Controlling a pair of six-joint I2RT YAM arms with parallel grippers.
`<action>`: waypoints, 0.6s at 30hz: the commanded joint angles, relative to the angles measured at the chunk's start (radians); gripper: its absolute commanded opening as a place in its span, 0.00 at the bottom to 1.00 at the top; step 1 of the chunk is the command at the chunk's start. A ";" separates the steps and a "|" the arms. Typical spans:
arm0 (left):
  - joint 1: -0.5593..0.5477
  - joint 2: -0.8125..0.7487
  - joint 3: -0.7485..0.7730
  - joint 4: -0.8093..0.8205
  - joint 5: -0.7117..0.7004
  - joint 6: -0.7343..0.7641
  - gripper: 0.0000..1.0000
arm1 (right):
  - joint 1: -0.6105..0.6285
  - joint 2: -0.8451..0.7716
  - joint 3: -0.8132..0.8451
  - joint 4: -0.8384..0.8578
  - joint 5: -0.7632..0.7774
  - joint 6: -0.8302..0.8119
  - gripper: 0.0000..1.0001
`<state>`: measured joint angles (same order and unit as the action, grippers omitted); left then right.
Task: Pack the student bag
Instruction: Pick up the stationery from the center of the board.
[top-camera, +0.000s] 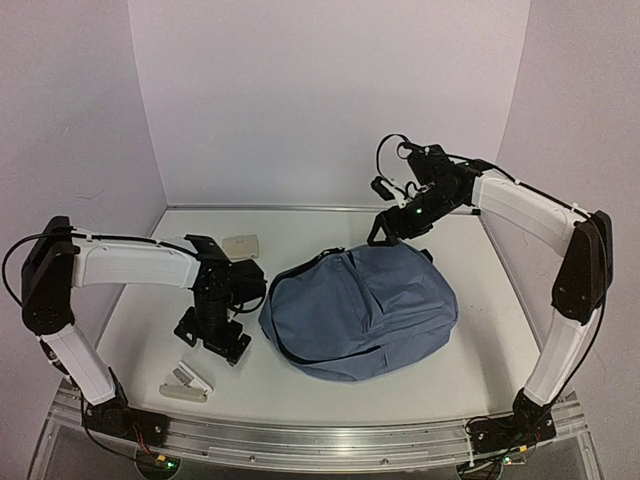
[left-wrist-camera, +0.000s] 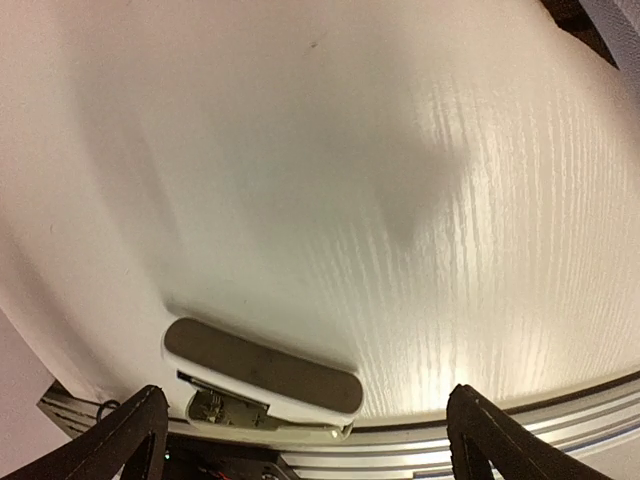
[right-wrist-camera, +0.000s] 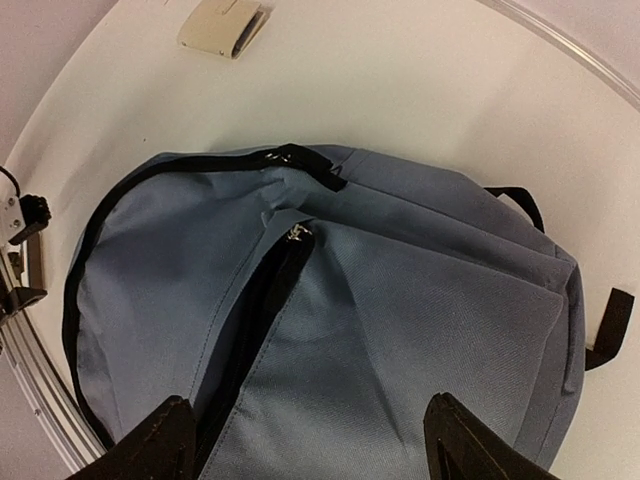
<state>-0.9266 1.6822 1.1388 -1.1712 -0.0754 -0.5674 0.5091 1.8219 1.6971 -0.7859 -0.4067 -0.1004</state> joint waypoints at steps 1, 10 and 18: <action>0.016 -0.193 -0.048 -0.042 0.043 -0.159 0.97 | 0.003 -0.063 -0.017 0.005 -0.010 -0.004 0.79; 0.018 -0.441 -0.195 -0.007 -0.099 -0.786 0.96 | 0.001 -0.035 0.007 0.005 -0.044 0.020 0.79; 0.018 -0.488 -0.334 -0.017 -0.127 -1.102 0.94 | 0.001 -0.027 0.016 0.005 -0.046 0.025 0.79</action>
<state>-0.9108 1.2042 0.8387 -1.1561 -0.1489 -1.4280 0.5091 1.8149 1.6833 -0.7863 -0.4397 -0.0851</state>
